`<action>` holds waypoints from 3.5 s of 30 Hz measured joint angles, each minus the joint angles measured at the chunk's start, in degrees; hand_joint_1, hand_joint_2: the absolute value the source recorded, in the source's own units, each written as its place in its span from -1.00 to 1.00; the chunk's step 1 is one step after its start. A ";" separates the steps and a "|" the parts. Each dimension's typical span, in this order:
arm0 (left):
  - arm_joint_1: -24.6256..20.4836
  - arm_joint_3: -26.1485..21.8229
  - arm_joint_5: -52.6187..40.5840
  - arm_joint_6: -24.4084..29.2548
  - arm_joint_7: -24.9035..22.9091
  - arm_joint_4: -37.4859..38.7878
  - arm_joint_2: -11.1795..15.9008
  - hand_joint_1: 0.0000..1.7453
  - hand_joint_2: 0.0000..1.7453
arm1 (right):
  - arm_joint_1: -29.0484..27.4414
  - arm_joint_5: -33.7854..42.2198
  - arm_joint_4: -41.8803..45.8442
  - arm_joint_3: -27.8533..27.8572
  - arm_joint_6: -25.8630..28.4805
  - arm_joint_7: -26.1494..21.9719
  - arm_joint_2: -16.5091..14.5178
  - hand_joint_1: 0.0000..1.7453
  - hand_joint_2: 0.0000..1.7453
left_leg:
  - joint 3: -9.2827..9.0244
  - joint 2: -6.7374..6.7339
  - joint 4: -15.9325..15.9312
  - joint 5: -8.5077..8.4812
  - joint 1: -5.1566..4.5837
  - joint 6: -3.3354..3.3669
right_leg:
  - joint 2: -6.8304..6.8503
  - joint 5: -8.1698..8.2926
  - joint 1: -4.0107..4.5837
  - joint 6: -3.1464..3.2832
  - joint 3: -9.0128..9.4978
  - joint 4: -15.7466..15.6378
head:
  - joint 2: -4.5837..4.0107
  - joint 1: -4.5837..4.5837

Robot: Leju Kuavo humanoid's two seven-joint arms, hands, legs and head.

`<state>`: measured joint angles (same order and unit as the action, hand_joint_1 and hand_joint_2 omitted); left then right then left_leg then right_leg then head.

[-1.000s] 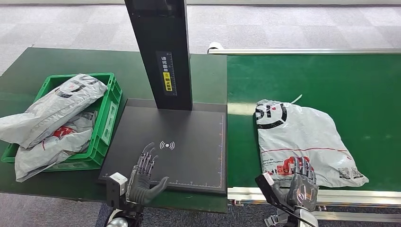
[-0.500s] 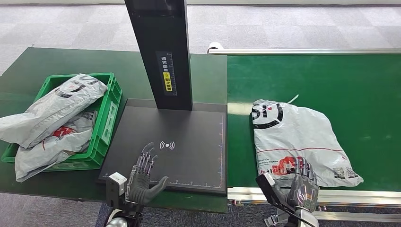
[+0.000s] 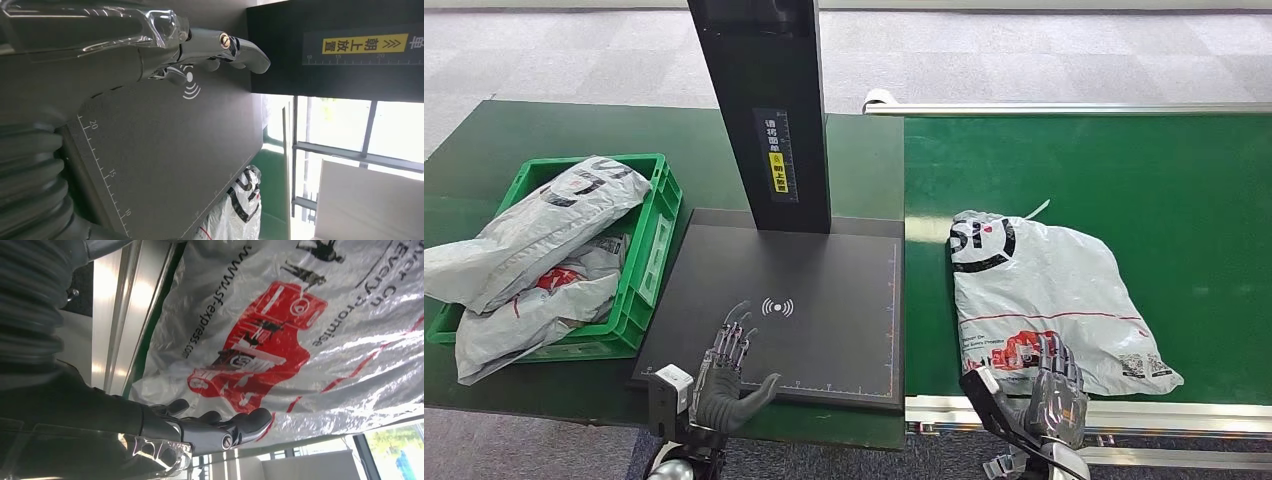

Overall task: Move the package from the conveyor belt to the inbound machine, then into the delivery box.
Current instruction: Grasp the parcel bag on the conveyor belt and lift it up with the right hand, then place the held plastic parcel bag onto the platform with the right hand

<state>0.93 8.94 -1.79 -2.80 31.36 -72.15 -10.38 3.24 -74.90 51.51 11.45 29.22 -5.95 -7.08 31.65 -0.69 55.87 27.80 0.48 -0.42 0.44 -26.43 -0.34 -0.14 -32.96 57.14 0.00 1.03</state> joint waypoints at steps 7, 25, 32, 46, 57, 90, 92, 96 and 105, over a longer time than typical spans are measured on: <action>0.00 0.35 0.00 -0.02 0.00 -0.24 0.10 -1.00 1.00 | 3.13 1.13 -7.03 0.15 3.25 -0.48 -0.39 -1.00 1.00 | -0.14 -0.02 0.00 0.00 0.00 0.00 | -0.02 0.00 0.00 0.00 0.11 -0.01 | 0.00 0.00; 0.01 0.48 0.07 -0.02 -0.02 -0.24 0.53 -1.00 1.00 | 2.79 0.81 -7.86 0.44 3.23 -0.04 -0.33 1.00 1.00 | -0.12 0.00 0.00 0.00 0.00 0.00 | -0.01 0.00 0.00 0.00 0.10 -0.01 | 0.00 0.00; 0.01 0.50 0.09 -0.01 -0.02 -0.24 0.57 -1.00 1.00 | 2.77 0.93 -7.84 0.48 2.94 -0.91 -0.36 1.00 1.00 | -0.12 0.00 0.00 0.00 0.00 0.00 | -0.01 0.00 0.00 0.00 0.10 -0.01 | 0.00 0.00; 0.30 0.25 0.09 1.37 1.21 -1.38 1.30 -1.00 1.00 | -5.97 34.39 18.95 -4.23 -10.14 -13.82 -1.65 1.00 1.00 | -0.01 0.02 0.00 0.00 0.00 0.00 | 0.00 0.00 0.00 0.00 0.01 0.00 | 0.00 -0.01; 1.96 -1.80 -0.51 3.39 4.20 -4.63 2.25 -1.00 1.00 | -9.26 45.31 47.65 -10.53 -17.10 -20.33 3.75 1.00 1.00 | 0.00 0.00 0.00 0.00 -0.01 0.01 | 0.00 0.00 -0.01 0.00 0.04 0.00 | 0.00 0.00; -1.24 -5.91 -1.72 3.53 2.81 -7.43 2.56 -1.00 1.00 | 14.52 40.60 23.52 -47.47 -29.50 -10.66 0.60 1.00 1.00 | 0.08 0.02 -0.01 -0.11 0.09 -0.08 | 0.03 0.02 0.12 0.05 -0.06 0.10 | 0.00 -0.03; -1.25 -5.92 -1.63 3.50 2.75 -7.43 2.62 -1.00 1.00 | 14.92 41.64 21.42 -49.23 -30.16 -10.75 -0.35 1.00 1.00 | 0.09 0.02 -0.01 -0.09 0.09 -0.09 | 0.03 0.02 0.12 0.05 -0.08 0.09 | 0.00 -0.02; -1.29 -5.92 -1.45 3.50 2.75 -7.43 2.74 -1.00 1.00 | 15.25 42.14 18.57 -51.78 -30.49 -10.77 -1.73 1.00 1.00 | 0.08 0.03 -0.01 -0.09 0.09 -0.09 | 0.03 0.02 0.12 0.05 -0.09 0.07 | 0.00 -0.01; -1.29 -5.92 -1.40 3.48 2.75 -7.43 2.80 -1.00 1.00 | 15.84 42.20 16.13 -53.21 -30.51 -10.78 -2.39 1.00 1.00 | 0.06 0.02 -0.01 -0.10 0.09 -0.09 | 0.03 0.02 0.12 0.06 -0.08 0.08 | 0.00 -0.01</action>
<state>-0.36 3.02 -3.19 0.68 34.12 -79.58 -7.58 19.08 -32.70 67.64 -41.75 -1.29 -16.73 -9.47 31.71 -0.67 55.87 27.71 0.57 -0.51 0.47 -26.41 -0.22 -0.08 -33.04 57.22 0.00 1.02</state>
